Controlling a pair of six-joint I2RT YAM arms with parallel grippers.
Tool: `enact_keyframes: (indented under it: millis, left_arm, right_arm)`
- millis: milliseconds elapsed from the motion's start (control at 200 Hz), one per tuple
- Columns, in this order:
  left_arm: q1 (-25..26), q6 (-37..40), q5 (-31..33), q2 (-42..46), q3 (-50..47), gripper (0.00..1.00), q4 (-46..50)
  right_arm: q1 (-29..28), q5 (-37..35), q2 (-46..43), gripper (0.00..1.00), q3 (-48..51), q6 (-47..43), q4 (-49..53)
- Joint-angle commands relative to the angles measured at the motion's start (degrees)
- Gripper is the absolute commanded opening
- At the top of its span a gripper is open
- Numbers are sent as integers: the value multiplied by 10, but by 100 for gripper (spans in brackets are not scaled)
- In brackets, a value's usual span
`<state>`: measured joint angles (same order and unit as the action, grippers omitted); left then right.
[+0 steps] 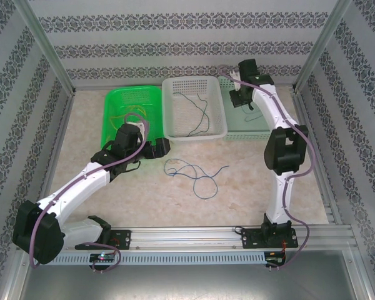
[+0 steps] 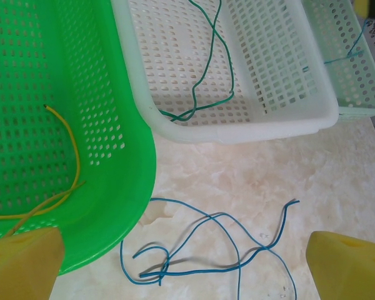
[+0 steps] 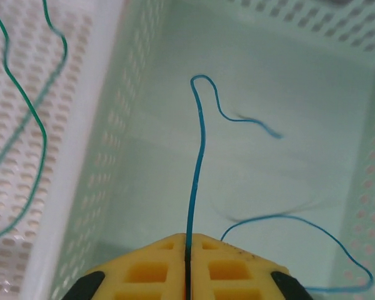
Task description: Untangle the cables
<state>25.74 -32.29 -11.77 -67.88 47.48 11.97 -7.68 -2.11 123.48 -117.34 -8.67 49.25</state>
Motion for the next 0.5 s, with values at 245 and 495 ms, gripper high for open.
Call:
enact_keyframes:
  millis: [245,495]
  left_arm:
    - [-9,-5,6,10,-2,100,-3]
    - [-9,-11,2,5,-7,100,-9]
  right_arm:
    - [26,6,0,59,-46,97,44]
    - [24,63,-119,76,26,121,-3]
